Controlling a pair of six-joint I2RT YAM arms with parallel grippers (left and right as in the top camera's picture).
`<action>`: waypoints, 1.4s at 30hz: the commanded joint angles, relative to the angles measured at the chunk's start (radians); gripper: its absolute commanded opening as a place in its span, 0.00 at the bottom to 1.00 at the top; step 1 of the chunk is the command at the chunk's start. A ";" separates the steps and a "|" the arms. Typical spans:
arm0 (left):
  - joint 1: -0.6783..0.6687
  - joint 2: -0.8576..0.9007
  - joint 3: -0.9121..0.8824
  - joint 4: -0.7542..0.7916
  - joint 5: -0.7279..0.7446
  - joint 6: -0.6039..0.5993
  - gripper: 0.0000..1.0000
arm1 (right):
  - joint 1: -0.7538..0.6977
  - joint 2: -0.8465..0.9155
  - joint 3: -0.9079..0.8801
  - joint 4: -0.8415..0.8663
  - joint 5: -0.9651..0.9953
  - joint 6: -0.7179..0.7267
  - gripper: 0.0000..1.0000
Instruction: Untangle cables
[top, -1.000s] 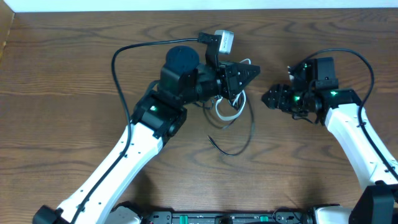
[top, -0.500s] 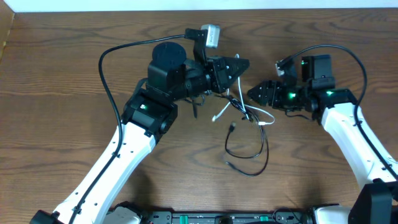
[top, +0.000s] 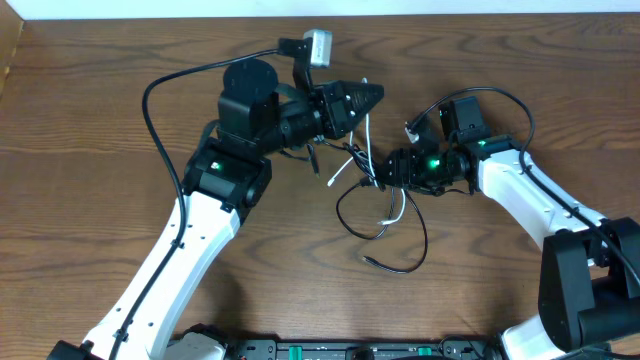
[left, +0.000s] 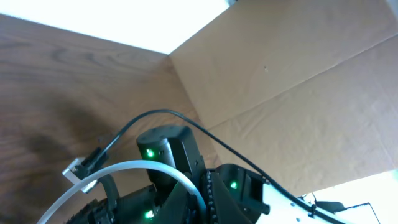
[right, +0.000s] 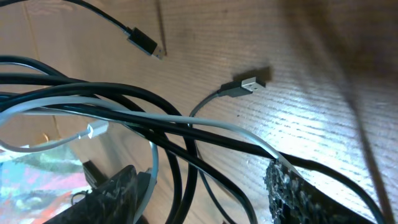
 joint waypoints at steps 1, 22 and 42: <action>0.021 -0.010 0.024 0.043 0.046 -0.036 0.07 | 0.003 0.016 0.000 0.003 0.049 0.015 0.61; 0.330 -0.185 0.027 0.034 0.131 -0.077 0.07 | -0.011 0.107 0.000 -0.161 0.509 0.100 0.45; 0.502 -0.184 0.027 -0.311 -0.032 0.193 0.07 | -0.178 0.107 0.000 -0.277 0.808 0.127 0.43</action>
